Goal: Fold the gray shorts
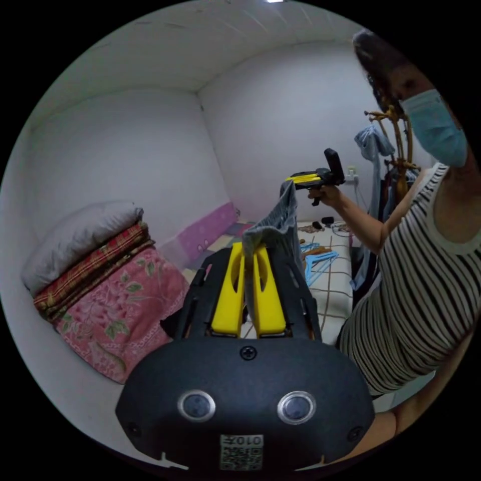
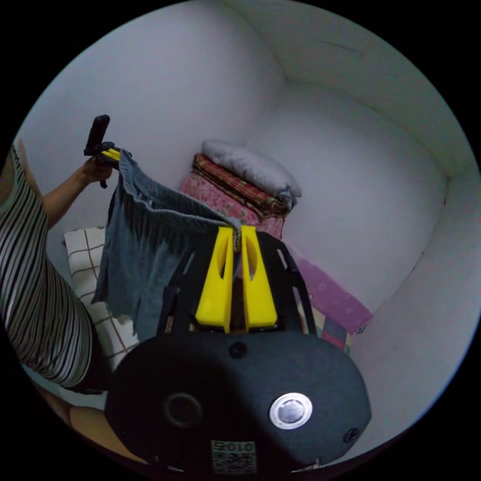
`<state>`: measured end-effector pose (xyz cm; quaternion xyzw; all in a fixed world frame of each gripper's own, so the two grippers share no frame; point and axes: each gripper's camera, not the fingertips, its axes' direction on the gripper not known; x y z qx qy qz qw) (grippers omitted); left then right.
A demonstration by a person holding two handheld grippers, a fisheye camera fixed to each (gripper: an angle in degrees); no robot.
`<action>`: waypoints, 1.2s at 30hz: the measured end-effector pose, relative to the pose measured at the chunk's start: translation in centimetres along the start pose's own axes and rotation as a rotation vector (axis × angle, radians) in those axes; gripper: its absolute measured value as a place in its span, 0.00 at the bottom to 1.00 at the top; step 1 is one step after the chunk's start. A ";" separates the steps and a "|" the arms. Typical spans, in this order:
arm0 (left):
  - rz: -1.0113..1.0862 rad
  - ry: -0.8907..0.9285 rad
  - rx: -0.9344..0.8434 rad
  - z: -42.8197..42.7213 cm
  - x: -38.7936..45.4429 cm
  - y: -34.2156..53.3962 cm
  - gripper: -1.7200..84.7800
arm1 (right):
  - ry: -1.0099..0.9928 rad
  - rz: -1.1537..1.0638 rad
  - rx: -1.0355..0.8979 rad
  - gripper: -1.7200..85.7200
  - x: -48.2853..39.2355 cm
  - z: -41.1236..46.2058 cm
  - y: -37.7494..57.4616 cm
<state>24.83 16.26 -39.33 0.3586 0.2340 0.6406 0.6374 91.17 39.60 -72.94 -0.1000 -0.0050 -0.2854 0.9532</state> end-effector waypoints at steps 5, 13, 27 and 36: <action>-0.019 0.030 0.000 0.8 0.0 1.2 0.02 | 0.022 -0.009 -0.038 0.05 0.1 0.6 -2.8; -0.106 0.054 -0.032 3.1 -1.2 5.5 0.02 | -0.024 0.051 -0.052 0.05 0.2 5.5 -6.7; 0.051 0.413 0.021 10.7 7.5 12.3 0.02 | 0.176 0.262 -0.088 0.05 1.5 16.8 -13.7; -0.237 0.215 -0.093 13.4 6.9 26.2 0.02 | -0.066 0.072 -0.212 0.06 -2.2 43.9 -23.2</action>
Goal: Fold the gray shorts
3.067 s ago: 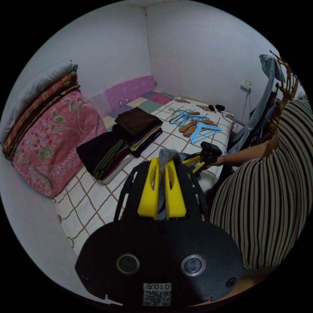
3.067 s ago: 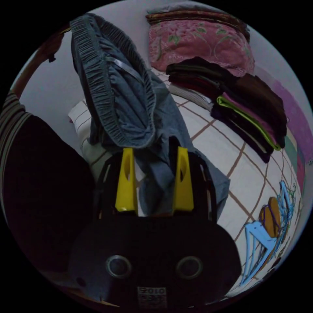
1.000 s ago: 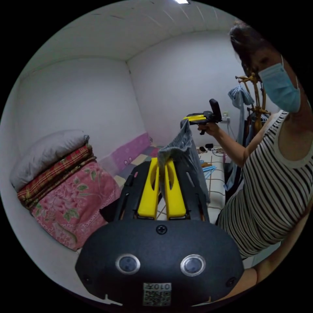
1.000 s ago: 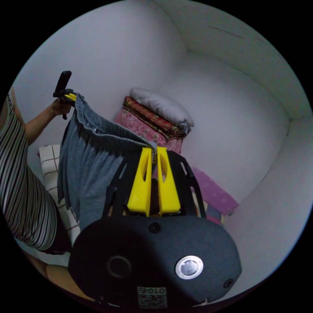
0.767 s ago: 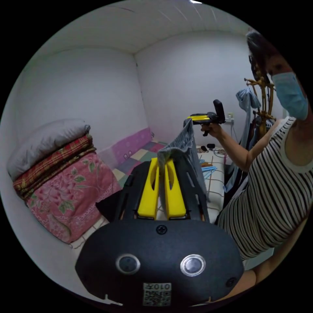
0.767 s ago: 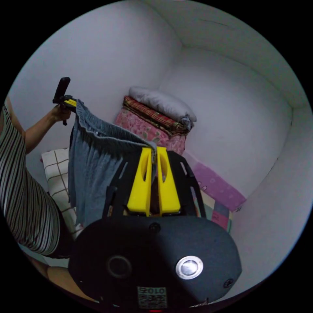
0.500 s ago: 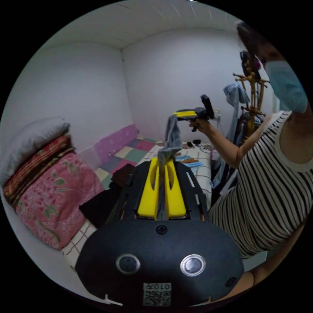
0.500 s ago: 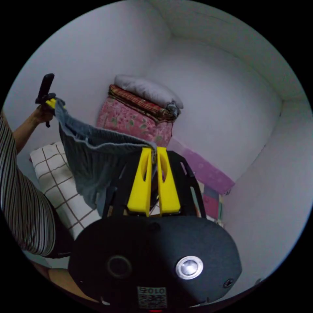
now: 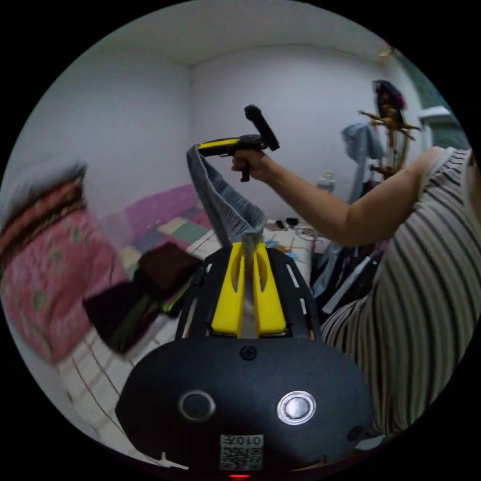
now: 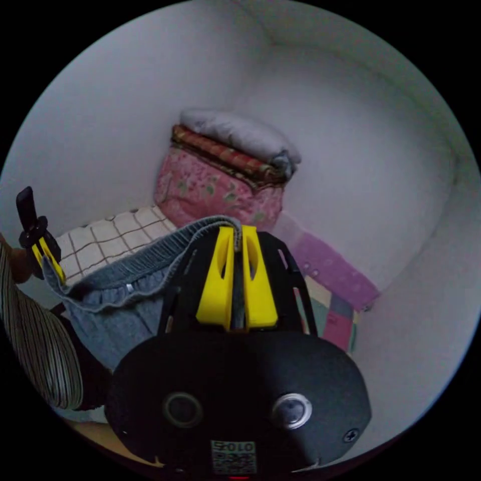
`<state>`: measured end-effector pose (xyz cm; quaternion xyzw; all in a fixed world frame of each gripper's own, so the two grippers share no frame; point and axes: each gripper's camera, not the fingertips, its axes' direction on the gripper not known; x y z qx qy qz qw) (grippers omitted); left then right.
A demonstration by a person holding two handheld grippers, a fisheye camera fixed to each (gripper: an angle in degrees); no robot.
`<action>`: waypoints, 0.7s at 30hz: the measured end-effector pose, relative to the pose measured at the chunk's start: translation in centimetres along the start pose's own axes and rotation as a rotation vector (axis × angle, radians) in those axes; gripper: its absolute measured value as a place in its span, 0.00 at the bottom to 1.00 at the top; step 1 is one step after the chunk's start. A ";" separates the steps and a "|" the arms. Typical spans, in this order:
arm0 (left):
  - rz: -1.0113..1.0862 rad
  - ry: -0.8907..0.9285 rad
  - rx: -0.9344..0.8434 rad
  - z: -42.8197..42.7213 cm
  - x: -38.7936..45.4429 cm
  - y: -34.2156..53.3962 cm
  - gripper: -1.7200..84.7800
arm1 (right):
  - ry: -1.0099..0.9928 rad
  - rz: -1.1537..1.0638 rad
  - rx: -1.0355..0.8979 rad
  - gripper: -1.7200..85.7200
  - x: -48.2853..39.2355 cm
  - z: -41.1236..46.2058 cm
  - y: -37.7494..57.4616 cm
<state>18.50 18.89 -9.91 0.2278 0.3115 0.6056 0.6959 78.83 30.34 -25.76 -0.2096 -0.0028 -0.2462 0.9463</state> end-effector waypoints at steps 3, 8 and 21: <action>-0.191 -0.005 -0.087 0.9 -2.9 7.8 0.02 | -0.160 -0.056 -0.099 0.06 -4.4 12.2 -3.0; -0.480 -0.050 -0.249 1.8 -6.6 21.4 0.02 | -0.458 -0.023 -0.205 0.06 -14.5 30.6 -6.0; -0.926 -0.117 -0.183 -3.9 -13.2 47.6 0.02 | -0.550 -0.172 -0.337 0.06 -33.7 60.1 -18.0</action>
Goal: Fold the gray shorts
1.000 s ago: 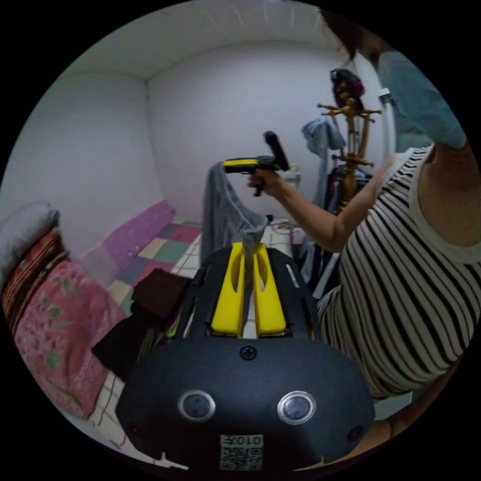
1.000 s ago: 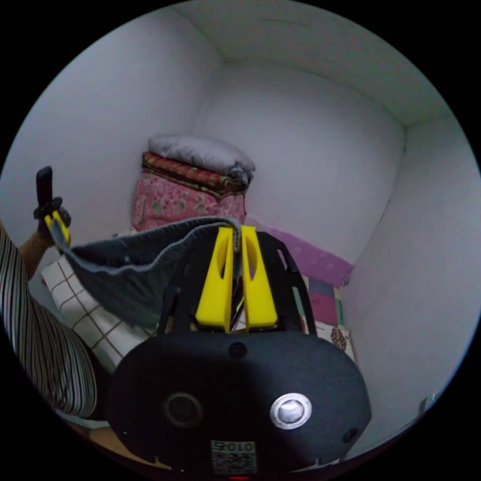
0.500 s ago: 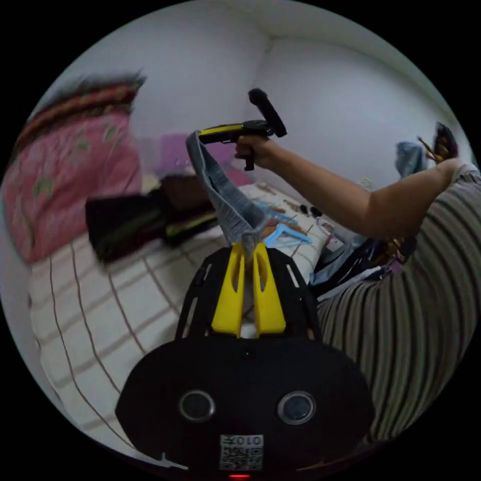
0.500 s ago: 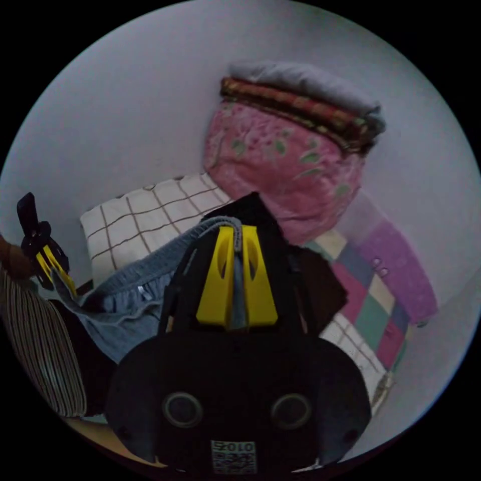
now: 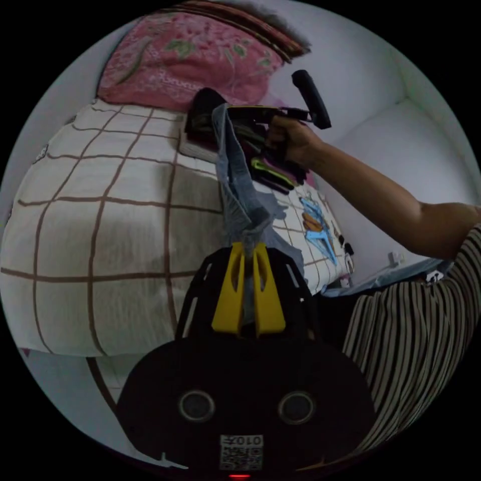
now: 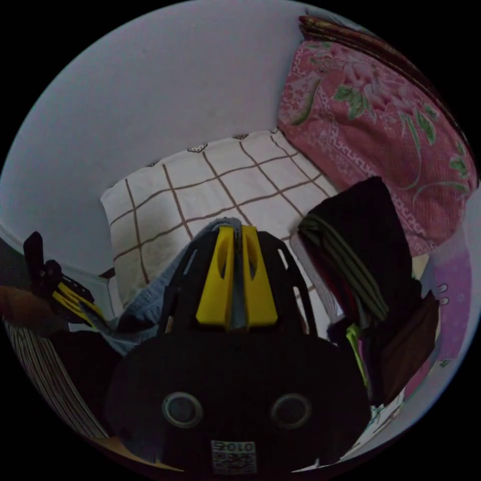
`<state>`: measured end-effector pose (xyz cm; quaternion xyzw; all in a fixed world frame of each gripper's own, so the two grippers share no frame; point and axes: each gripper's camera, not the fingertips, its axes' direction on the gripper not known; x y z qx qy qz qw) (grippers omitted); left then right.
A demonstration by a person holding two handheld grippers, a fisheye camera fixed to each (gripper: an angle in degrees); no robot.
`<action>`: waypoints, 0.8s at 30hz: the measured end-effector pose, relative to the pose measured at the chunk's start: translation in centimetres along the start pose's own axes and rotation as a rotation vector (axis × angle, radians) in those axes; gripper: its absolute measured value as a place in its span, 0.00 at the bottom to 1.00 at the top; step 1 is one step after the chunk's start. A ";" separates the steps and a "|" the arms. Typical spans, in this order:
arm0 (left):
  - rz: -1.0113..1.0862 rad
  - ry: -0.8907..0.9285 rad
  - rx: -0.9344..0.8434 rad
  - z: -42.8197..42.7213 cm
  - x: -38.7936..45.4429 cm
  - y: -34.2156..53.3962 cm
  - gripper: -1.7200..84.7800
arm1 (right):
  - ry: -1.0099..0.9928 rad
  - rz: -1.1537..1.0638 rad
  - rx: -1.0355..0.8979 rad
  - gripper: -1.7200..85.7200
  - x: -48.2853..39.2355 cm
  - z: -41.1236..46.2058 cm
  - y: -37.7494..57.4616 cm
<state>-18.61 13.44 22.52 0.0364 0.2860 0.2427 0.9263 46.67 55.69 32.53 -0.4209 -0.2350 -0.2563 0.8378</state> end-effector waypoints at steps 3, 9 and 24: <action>-0.054 -0.050 0.069 -1.3 -4.9 1.1 0.02 | 0.026 0.020 0.068 0.07 0.9 3.9 -4.5; -0.214 -0.241 -0.023 -0.8 -15.8 2.5 0.03 | -0.090 0.065 0.002 0.09 1.8 14.8 -9.3; -0.316 -0.144 -0.202 1.6 -33.4 11.0 0.05 | 0.010 0.644 0.033 0.13 6.2 27.0 18.5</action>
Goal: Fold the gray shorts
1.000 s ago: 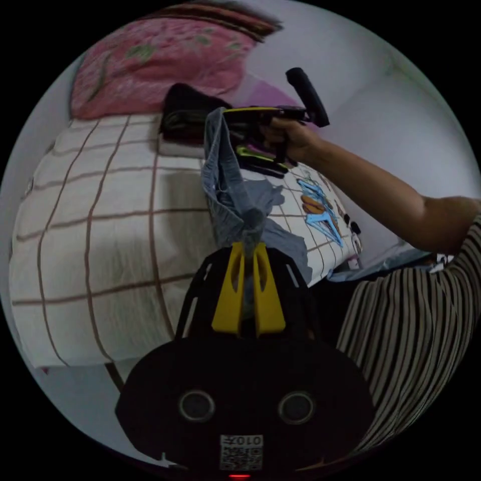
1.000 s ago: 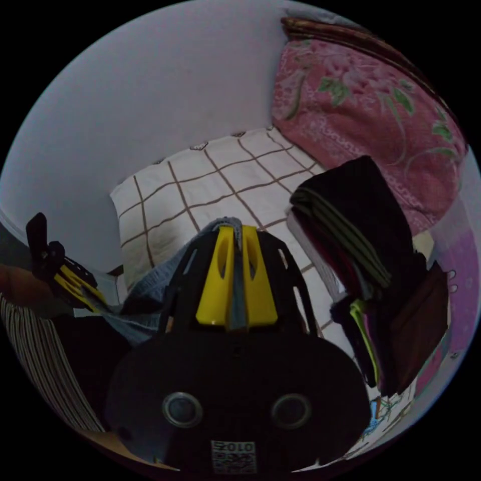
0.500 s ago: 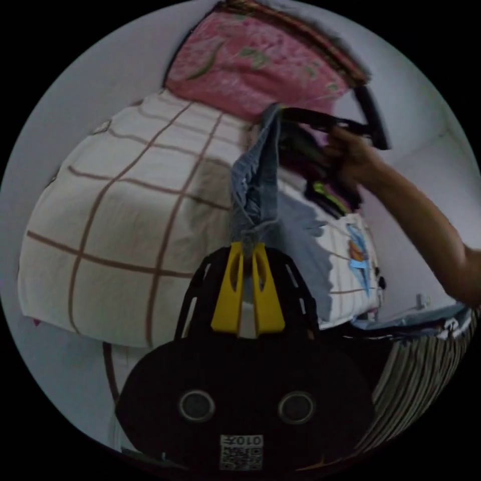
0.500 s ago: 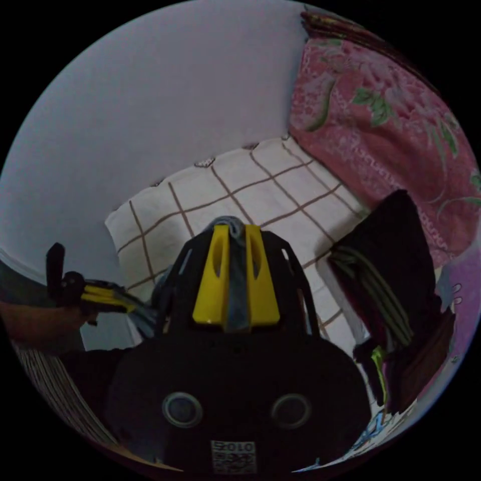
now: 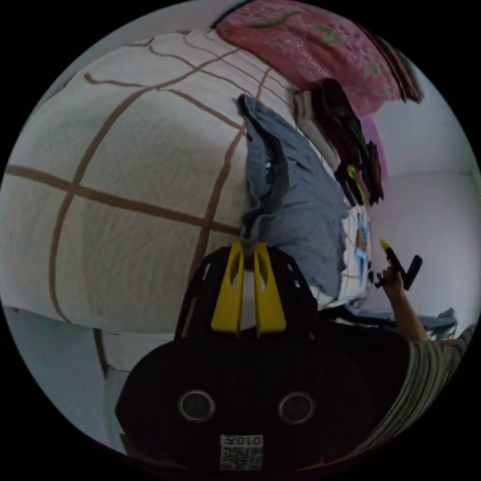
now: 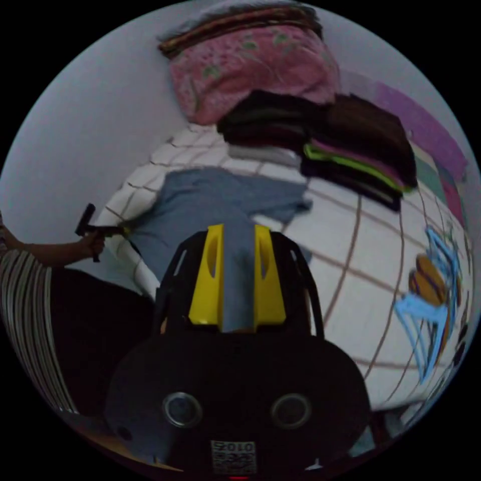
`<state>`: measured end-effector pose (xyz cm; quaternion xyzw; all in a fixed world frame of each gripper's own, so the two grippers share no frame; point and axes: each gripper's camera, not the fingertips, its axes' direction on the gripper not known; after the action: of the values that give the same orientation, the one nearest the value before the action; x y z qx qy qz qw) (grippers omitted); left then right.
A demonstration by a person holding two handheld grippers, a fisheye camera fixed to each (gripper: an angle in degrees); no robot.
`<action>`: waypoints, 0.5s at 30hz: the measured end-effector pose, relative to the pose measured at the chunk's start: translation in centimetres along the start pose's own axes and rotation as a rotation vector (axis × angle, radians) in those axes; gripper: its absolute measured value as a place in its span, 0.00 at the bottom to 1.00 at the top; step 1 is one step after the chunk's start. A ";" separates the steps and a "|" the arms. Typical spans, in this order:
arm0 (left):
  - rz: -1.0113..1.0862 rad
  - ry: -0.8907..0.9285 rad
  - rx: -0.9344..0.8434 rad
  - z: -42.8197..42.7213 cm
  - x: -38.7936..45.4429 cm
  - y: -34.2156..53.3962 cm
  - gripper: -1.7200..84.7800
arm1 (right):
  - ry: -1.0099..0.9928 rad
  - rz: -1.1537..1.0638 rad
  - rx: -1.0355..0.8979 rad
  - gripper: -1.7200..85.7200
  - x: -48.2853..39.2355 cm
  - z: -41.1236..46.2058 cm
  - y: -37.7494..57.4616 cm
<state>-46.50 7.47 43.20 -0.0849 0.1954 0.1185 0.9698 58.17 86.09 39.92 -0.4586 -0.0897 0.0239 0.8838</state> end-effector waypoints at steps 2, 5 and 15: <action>0.052 -0.053 -0.022 0.1 -0.4 0.4 0.06 | -0.002 0.089 -0.055 0.13 0.6 2.5 3.3; 0.122 -0.149 -0.052 0.0 -1.2 1.0 0.07 | -0.012 0.202 -0.134 0.14 0.4 7.2 7.7; 0.341 -0.428 -0.022 -0.7 -2.1 1.1 0.10 | -0.082 0.443 -0.246 0.15 1.7 21.1 10.7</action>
<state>-48.93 8.01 43.29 -0.0342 -0.0040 0.2975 0.9541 56.44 109.54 43.33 -0.5696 -0.0250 0.2244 0.7903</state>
